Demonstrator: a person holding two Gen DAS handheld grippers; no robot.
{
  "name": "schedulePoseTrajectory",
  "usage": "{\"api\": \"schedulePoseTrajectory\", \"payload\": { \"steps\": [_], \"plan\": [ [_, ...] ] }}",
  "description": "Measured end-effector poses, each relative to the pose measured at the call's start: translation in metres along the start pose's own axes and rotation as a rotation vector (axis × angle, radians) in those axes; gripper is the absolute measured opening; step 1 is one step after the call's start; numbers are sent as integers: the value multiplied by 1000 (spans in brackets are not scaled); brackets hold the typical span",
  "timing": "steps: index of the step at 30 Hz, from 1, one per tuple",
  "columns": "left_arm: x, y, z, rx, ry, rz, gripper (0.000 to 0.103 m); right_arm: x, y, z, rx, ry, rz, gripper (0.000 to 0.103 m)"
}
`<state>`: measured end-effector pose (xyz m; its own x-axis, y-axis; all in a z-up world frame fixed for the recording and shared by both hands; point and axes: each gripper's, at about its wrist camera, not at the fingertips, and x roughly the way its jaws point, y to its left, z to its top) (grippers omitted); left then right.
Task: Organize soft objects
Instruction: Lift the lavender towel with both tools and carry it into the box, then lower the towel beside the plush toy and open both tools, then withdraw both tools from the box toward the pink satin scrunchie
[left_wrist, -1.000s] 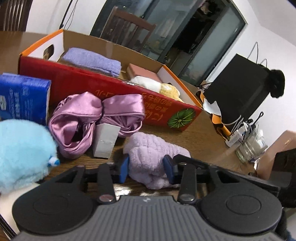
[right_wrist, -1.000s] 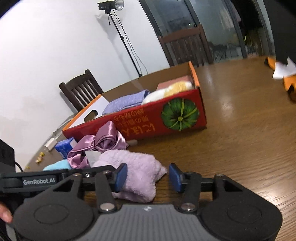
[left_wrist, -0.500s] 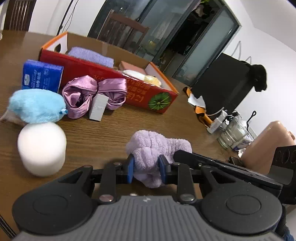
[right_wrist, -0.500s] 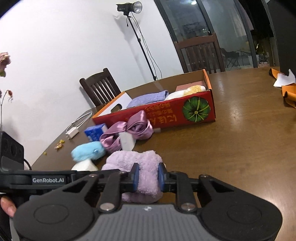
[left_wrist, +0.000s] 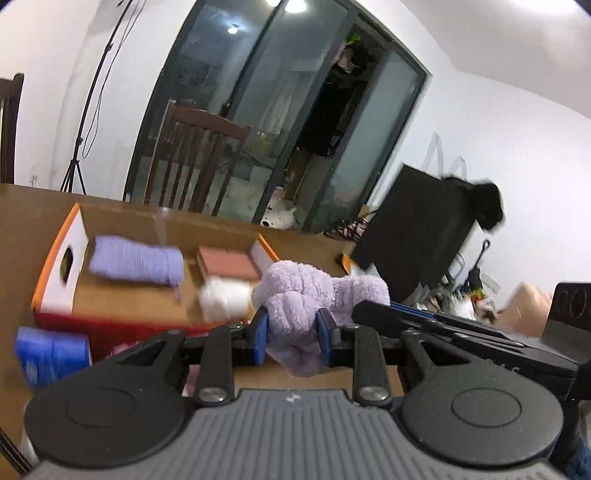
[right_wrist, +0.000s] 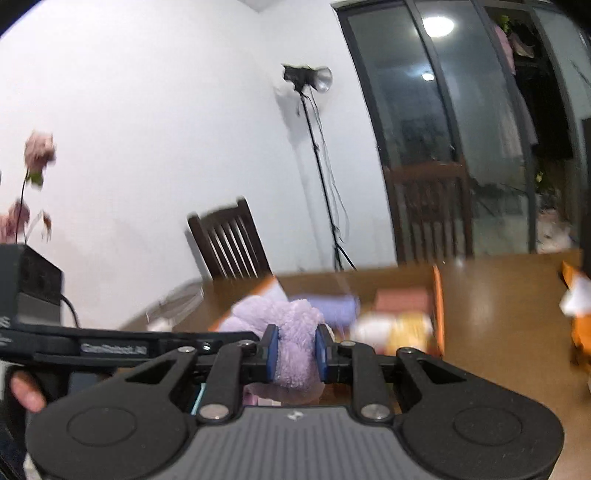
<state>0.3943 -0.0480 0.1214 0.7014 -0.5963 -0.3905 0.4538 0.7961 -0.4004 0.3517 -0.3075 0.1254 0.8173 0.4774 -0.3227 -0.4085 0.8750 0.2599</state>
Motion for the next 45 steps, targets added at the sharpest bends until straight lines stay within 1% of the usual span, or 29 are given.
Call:
{"api": "schedulePoseTrajectory", "payload": {
  "steps": [2, 5, 9, 11, 12, 14, 16, 18, 20, 23, 26, 28, 30, 31, 32, 33, 34, 37, 40, 42, 44, 45],
  "plan": [
    [26, 19, 19, -52, 33, 12, 28, 29, -20, 21, 56, 27, 18, 19],
    [68, 46, 32, -97, 90, 61, 28, 86, -55, 39, 174, 129, 34, 19],
    [105, 71, 24, -103, 183, 122, 28, 150, -80, 38, 214, 288, -14, 19],
    [116, 77, 16, -72, 221, 142, 28, 173, -87, 32, 233, 382, -39, 19],
    [119, 81, 13, -63, 228, 142, 29, 182, -89, 29, 229, 425, -52, 19],
    [123, 84, 7, -46, 249, 128, 30, 191, -88, 25, 196, 468, -86, 19],
    [125, 84, 5, -15, 248, 135, 32, 195, -85, 23, 163, 495, -113, 19],
    [126, 85, 6, -1, 252, 145, 37, 201, -80, 21, 134, 528, -130, 20],
    [123, 85, 9, 8, 237, 167, 44, 209, -80, 18, 112, 566, -144, 20],
    [121, 92, 18, 9, 196, 206, 44, 217, -80, 18, 101, 604, -146, 19],
    [111, 97, 24, -20, 187, 221, 44, 220, -85, 20, 94, 637, -146, 19],
    [100, 95, 27, -11, 172, 232, 44, 222, -81, 22, 81, 647, -148, 22],
    [84, 89, 31, 16, 149, 238, 45, 221, -76, 23, 63, 643, -159, 26],
    [75, 87, 32, 29, 137, 242, 49, 218, -72, 25, 54, 632, -167, 31],
    [65, 84, 34, 43, 125, 249, 54, 213, -68, 28, 51, 618, -173, 39],
    [57, 82, 35, 53, 117, 257, 56, 205, -64, 32, 53, 594, -176, 44],
    [46, 79, 37, 63, 108, 272, 57, 196, -58, 36, 47, 569, -174, 52],
    [17, 70, 41, 94, 79, 302, 60, 167, -43, 48, 12, 504, -171, 54],
    [-18, 54, 39, 155, 15, 348, 71, 127, -29, 65, -13, 403, -174, 64],
    [-39, 45, 36, 189, -19, 366, 76, 96, -20, 74, -18, 318, -179, 66],
    [-60, 35, 31, 214, -46, 375, 84, 66, -10, 80, -26, 248, -172, 68],
    [-71, 30, 29, 223, -69, 376, 85, 50, -4, 82, -36, 209, -166, 69]
  ]
}}
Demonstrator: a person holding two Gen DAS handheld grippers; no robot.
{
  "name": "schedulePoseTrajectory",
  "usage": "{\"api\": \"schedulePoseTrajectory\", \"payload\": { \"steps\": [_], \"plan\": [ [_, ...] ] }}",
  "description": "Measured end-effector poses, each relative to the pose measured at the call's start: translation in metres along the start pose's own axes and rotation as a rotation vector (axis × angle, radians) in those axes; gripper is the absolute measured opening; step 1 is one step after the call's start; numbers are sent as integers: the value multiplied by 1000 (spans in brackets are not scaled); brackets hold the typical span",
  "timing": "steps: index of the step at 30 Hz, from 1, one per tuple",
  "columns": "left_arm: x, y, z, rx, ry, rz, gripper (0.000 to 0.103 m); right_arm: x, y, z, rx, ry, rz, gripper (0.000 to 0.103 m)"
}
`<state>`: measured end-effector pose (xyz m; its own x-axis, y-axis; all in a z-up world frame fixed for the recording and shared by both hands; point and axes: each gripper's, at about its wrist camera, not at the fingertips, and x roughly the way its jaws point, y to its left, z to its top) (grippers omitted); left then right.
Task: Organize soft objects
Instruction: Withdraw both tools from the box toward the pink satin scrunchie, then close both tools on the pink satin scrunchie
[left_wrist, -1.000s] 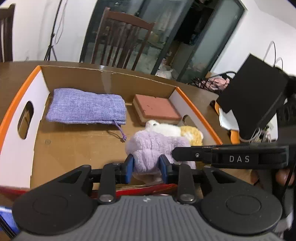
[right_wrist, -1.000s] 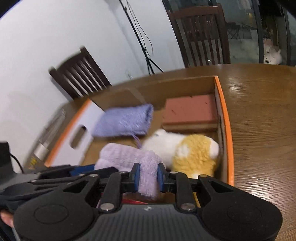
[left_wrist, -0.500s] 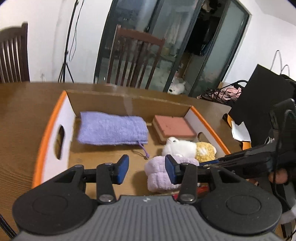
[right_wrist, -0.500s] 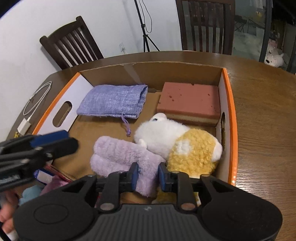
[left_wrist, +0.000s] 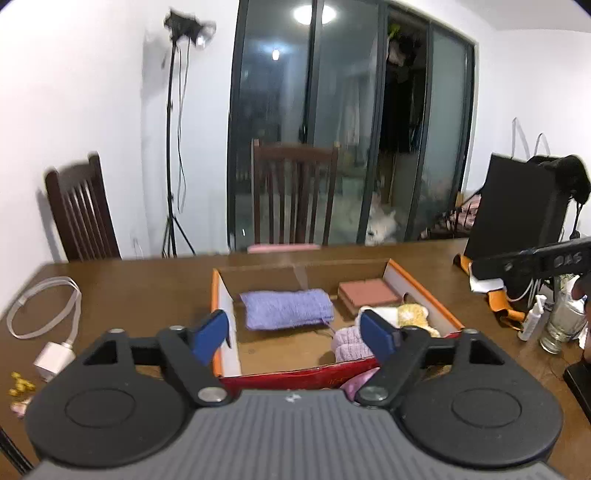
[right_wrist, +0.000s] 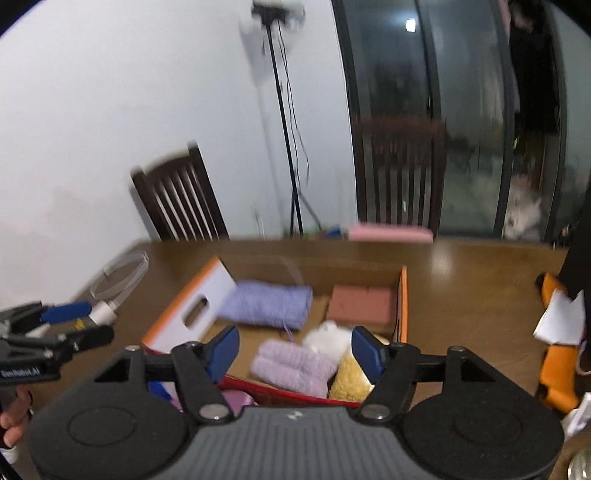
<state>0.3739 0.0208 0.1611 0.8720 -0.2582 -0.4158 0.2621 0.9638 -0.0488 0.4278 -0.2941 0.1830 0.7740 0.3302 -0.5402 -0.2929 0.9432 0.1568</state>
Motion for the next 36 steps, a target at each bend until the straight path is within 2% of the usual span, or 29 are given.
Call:
{"api": "schedulePoseTrajectory", "payload": {
  "steps": [4, 7, 11, 15, 18, 21, 22, 24, 26, 28, 30, 33, 34, 36],
  "plan": [
    [-44, -5, -11, -17, -98, 26, 95, -61, 15, -16, -51, -176, 2, 85],
    [-68, -14, -29, -24, -159, 60, 99, -88, 23, -42, -66, -275, 16, 87],
    [-92, -34, -52, 9, -209, 82, 102, -104, 34, -75, -88, -319, 21, 88],
    [-108, -53, -74, 48, -240, 102, 103, -106, 39, -108, -97, -333, 30, 89],
    [-112, -59, -99, 25, -232, 107, 103, -106, 38, -137, -75, -344, 38, 89],
    [-105, -59, -129, -5, -169, 100, 103, -106, 39, -169, -65, -347, 35, 92],
    [-98, -58, -137, -13, -131, 108, 103, -104, 39, -180, -81, -341, 33, 98],
    [-82, -55, -148, -36, -65, 110, 103, -95, 39, -196, -93, -308, 20, 101],
    [-69, -52, -151, -51, -31, 112, 103, -80, 37, -203, -75, -243, 16, 100],
    [-61, -50, -146, -53, -42, 108, 103, -67, 37, -201, -57, -206, 15, 98],
    [-54, -49, -142, -46, -49, 99, 103, -55, 36, -199, -38, -194, 9, 98],
    [-31, -47, -135, -21, -34, 90, 103, -34, 33, -188, -7, -171, 16, 91],
    [-22, -46, -133, -17, -30, 85, 101, -24, 32, -182, 7, -158, 21, 91],
    [-1, -43, -126, -21, -1, 82, 89, -5, 30, -172, 29, -146, 33, 88]
  ]
}}
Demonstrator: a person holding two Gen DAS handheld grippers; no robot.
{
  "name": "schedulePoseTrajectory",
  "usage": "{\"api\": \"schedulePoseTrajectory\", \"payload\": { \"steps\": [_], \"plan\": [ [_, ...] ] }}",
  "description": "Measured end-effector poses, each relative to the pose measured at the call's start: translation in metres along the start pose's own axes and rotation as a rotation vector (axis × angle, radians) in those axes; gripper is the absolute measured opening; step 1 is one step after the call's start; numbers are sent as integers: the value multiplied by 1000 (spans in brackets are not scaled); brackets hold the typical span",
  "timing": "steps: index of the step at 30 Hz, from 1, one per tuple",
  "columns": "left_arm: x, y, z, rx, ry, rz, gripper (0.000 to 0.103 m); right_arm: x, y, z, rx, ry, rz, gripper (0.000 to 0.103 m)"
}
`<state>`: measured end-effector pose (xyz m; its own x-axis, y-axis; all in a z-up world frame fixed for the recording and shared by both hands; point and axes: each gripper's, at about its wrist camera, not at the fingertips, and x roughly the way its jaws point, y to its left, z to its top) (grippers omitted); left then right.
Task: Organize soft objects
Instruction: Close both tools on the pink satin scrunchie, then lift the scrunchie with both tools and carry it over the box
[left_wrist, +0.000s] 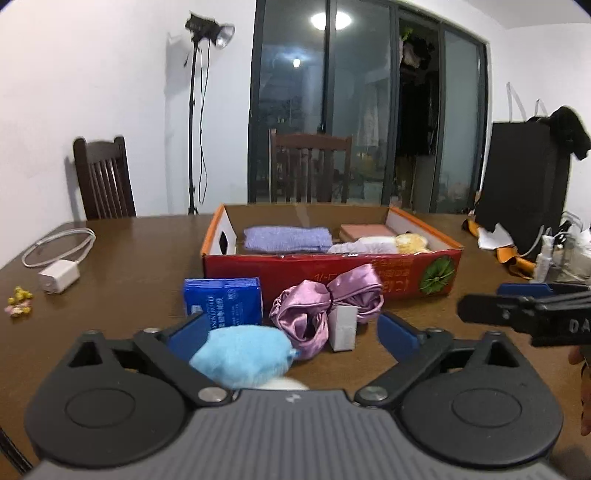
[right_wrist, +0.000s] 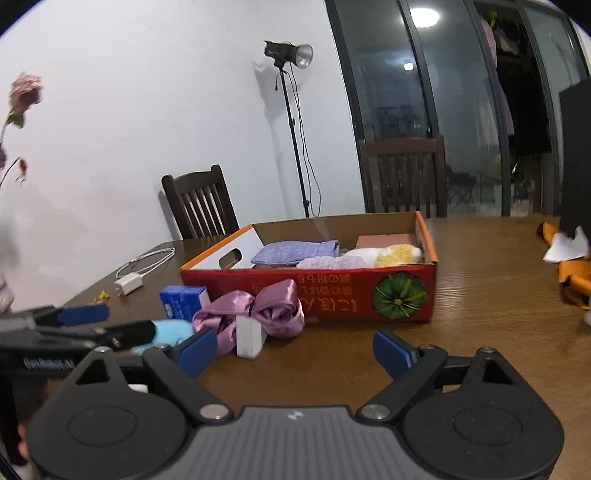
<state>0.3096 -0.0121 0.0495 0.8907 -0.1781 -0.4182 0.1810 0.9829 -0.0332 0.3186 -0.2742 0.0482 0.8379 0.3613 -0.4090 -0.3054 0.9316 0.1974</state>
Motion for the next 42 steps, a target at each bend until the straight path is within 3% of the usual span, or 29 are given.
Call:
{"api": "schedulePoseTrajectory", "payload": {
  "steps": [2, 6, 9, 13, 14, 20, 25, 29, 33, 37, 40, 42],
  "plan": [
    [21, 4, 6, -13, 30, -34, 68, 22, -3, 9, 23, 21, 8, 78],
    [62, 8, 15, -17, 113, -75, 45, 72, -6, 21, 78, 71, 69, 70],
    [88, 8, 15, -16, 153, -63, 33, 108, -5, 25, 80, 90, 70, 55],
    [100, 14, 8, -58, 164, -106, 23, 136, -16, 20, 162, 121, 103, 23],
    [98, 14, 8, -62, 159, -110, 20, 139, -19, 18, 175, 131, 118, 22],
    [98, 17, 8, -101, 154, -131, 17, 137, -13, 14, 134, 107, 124, 17],
    [88, 18, 14, -125, 94, -150, 14, 120, 4, 18, 44, -7, 139, 14],
    [51, 24, 32, -194, 4, -214, 12, 81, 20, 31, -19, -127, 113, 14],
    [0, 14, 42, -166, -49, -269, 12, 23, 28, 37, -21, -174, 146, 14],
    [-36, -8, 19, -155, -4, -308, 12, -17, 18, 22, 92, -75, 204, 14],
    [-49, -20, -11, -170, 71, -337, 13, -34, 10, -8, 140, 36, 199, 14],
    [-52, -25, -30, -179, 112, -354, 22, -43, 2, -28, 147, 83, 179, 14]
  ]
}}
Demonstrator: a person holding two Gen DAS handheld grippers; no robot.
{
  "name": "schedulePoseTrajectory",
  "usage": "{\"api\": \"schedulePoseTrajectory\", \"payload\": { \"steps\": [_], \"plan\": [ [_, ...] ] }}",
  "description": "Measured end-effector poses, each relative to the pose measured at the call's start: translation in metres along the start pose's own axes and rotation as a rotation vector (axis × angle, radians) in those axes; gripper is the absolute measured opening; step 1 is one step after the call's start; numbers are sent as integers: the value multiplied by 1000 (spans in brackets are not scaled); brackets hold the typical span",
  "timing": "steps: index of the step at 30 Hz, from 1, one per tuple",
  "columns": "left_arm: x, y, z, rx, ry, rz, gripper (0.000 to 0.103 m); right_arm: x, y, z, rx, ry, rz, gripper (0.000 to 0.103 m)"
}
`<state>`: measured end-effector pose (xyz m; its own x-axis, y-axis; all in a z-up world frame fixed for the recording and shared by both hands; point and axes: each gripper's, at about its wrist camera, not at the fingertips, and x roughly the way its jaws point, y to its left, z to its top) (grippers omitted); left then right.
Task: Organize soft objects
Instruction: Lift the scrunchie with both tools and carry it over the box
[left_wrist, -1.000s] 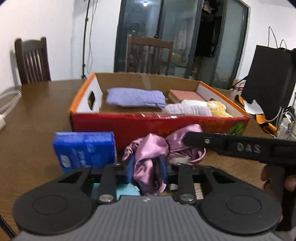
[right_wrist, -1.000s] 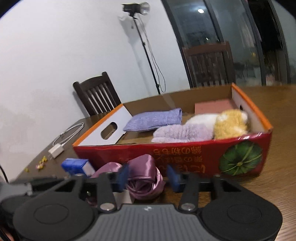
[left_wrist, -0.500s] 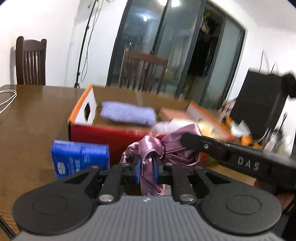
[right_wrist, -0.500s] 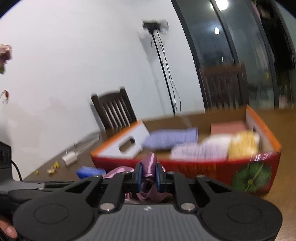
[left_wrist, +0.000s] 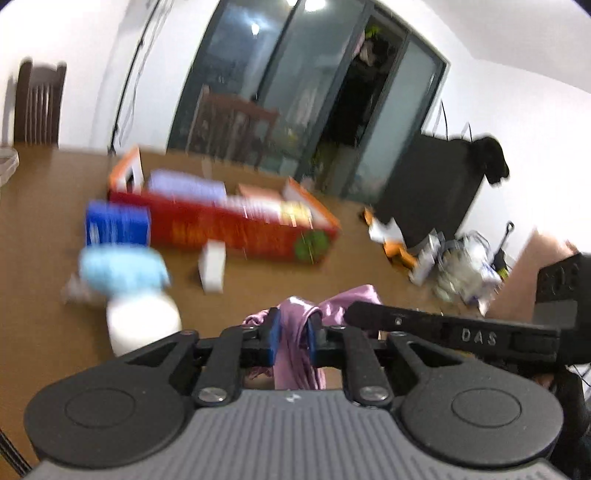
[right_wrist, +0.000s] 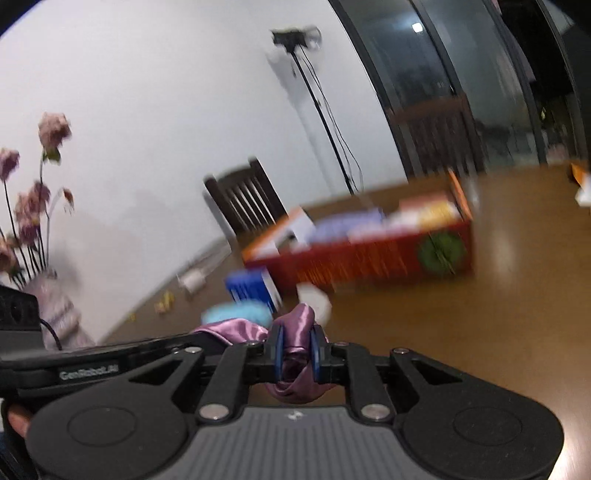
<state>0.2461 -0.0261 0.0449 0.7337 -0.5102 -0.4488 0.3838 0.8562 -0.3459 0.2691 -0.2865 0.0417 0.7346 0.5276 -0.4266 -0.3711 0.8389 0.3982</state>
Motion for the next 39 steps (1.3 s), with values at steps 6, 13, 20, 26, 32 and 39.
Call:
{"api": "schedulePoseTrajectory", "payload": {
  "steps": [6, 13, 20, 26, 32, 39],
  "plan": [
    [5, 6, -13, -38, -23, 28, 56, -4, -23, -31, 61, 55, -67, 15],
    [37, 24, -20, -117, 95, 17, 62, 0, -28, -36, 54, 47, -77, 16],
    [48, 40, -23, -176, 114, -122, 30, 13, -37, -29, 50, 88, -86, 17],
    [49, 46, 17, -207, 85, -190, 6, 17, -32, 1, 44, 57, -34, 14],
    [67, 56, 132, -75, -38, -198, 6, 38, -11, 101, -104, -110, 20, 14],
    [174, 106, 223, -32, 66, -75, 6, 155, -57, 195, -6, -50, 0, 14]
  ]
}}
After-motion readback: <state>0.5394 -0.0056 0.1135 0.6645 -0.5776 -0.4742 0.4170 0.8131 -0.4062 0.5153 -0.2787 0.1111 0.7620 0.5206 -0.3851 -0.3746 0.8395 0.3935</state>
